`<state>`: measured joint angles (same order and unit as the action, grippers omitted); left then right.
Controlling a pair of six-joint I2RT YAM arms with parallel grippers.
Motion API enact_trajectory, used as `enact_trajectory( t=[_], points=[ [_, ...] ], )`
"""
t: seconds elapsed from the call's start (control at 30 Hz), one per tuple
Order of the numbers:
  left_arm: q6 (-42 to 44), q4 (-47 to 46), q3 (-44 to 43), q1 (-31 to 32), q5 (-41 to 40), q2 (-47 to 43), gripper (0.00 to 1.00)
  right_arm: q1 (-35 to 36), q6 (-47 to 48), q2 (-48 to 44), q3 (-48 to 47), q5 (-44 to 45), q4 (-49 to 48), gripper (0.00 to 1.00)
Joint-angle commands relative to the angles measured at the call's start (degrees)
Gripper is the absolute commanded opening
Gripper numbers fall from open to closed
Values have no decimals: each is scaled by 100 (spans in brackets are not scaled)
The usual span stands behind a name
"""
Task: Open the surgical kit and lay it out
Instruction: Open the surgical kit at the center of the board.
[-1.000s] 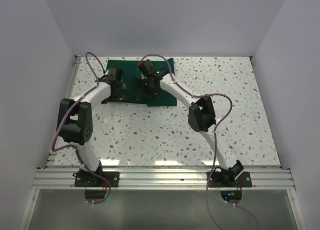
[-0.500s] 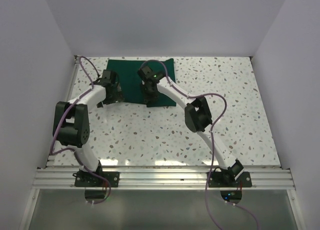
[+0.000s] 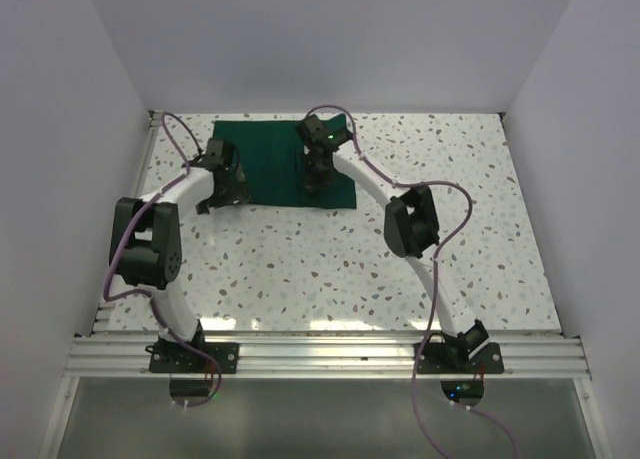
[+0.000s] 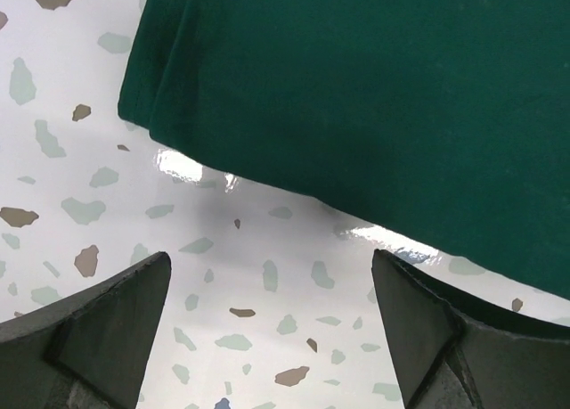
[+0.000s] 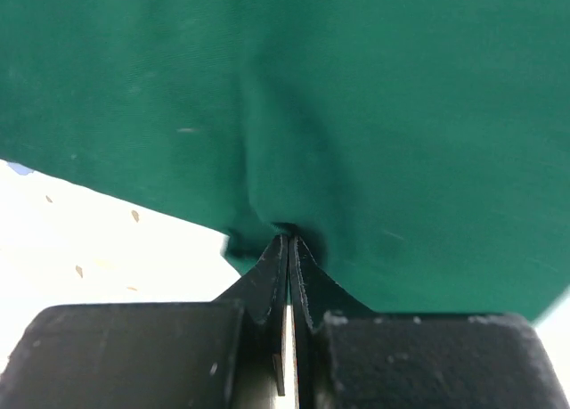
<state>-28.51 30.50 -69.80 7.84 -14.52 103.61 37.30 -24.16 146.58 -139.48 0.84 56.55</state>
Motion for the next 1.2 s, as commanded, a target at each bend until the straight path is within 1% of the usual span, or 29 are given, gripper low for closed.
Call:
enact_trajectory(
  t=[0.0,0.03,0.1,0.13,0.2,0.37,0.43,0.53,0.6,0.67,0.7,0.73,0.77,0.8,0.83,0.87,0.9,0.97,1.03,1.07,1.13,1.17],
  points=[
    [-67,-185,-384,-54,-33,115,98,-600,-132,-1271,262,302,-30,0],
    [-67,-176,-437,-45,-42,150,98,-688,-167,-1682,638,329,-100,0],
    [-49,-132,-604,-54,-59,299,98,-978,-212,-2088,1026,373,-276,0],
    [-49,-115,-675,-54,-59,361,98,-1075,-212,-2403,1367,451,-303,0],
    [-23,-62,-832,-54,-77,519,96,-1347,-185,-2713,1694,592,-294,0],
    [39,96,-1123,-45,-68,809,93,-1979,-246,-3433,3118,1048,-312,0],
    [56,175,-1272,-45,-59,862,93,-2130,-256,-3540,3722,1146,-373,0],
    [135,289,-1448,-37,-33,933,92,-2306,-264,-3646,4313,1593,-408,0],
    [205,386,-1580,-37,-33,959,92,-2438,-273,-3593,4603,1961,-417,0],
    [276,491,-1677,-37,-33,1020,91,-2578,-265,-3488,4728,2112,-417,0],
    [293,527,-1773,-37,-24,1055,91,-2631,-264,-3357,4763,2200,-391,10],
    [328,588,-1826,-28,-24,1082,91,-2692,-273,-3303,4816,2227,-365,32],
    [364,710,-1888,-28,-24,1134,91,-2815,-317,-3259,4851,2227,-338,51],
    [381,746,-1984,-19,-50,1144,91,-2877,-343,-3242,4912,2262,-321,77],
    [399,773,-2002,-2,-59,1152,91,-2938,-370,-3259,4939,2263,-303,80],
    [425,799,-2029,7,-85,1144,91,-3008,-370,-3311,4983,2263,-320,88],
    [425,799,-2029,7,-94,1144,91,-3018,-344,-3373,5044,2263,-338,89],
    [417,808,-1994,16,-94,1144,91,-3027,-265,-3610,5080,2149,-373,89],
    [382,800,-1924,25,-86,1144,90,-3027,-212,-3907,5132,1842,-522,88],
    [347,782,-1836,34,-68,1117,90,-3018,-142,-3996,5141,1319,-740,87],
    [320,756,-1748,69,-51,1082,90,-3018,-98,-4102,5037,771,-935,84],
    [303,729,-1652,78,-42,1056,90,-3018,-80,-4068,4940,325,-1058,80]
  ],
)
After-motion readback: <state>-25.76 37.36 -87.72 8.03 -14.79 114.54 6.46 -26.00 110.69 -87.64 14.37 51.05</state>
